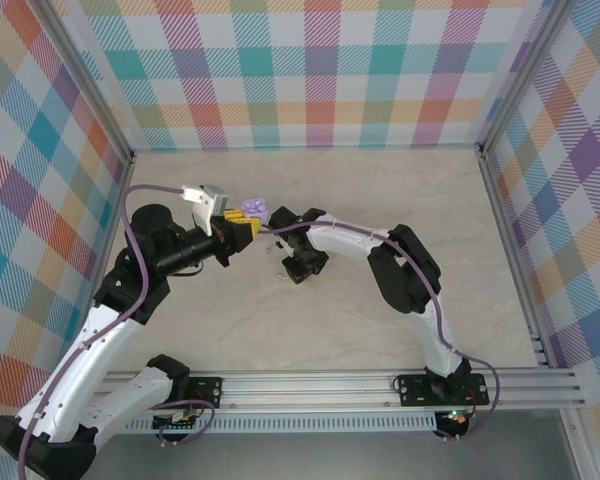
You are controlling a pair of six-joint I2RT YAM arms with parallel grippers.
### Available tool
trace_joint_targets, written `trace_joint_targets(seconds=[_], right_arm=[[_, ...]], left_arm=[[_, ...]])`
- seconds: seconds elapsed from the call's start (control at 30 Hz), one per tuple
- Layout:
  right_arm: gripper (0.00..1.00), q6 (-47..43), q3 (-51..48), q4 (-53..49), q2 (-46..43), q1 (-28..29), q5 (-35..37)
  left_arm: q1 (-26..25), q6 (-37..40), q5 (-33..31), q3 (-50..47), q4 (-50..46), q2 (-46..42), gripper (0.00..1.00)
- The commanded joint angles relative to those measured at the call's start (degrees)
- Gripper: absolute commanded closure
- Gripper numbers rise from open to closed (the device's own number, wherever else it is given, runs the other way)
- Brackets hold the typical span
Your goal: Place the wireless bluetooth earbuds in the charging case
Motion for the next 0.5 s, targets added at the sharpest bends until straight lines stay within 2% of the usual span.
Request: trace_joint_targets(seconds=[0.0,0.47], right_arm=[[0.65,0.1,2.09,-3.54,1.2,0.79,2.67],[0.72,0.36,2.48,-5.97,2.59,1.5,4.89]], left_arm=[[0.9,0.96,-0.55,-0.49,0.2,-1.1,0.94],[0.92,1.0,-0.71,-0.46,0.51,-1.07,0.94]])
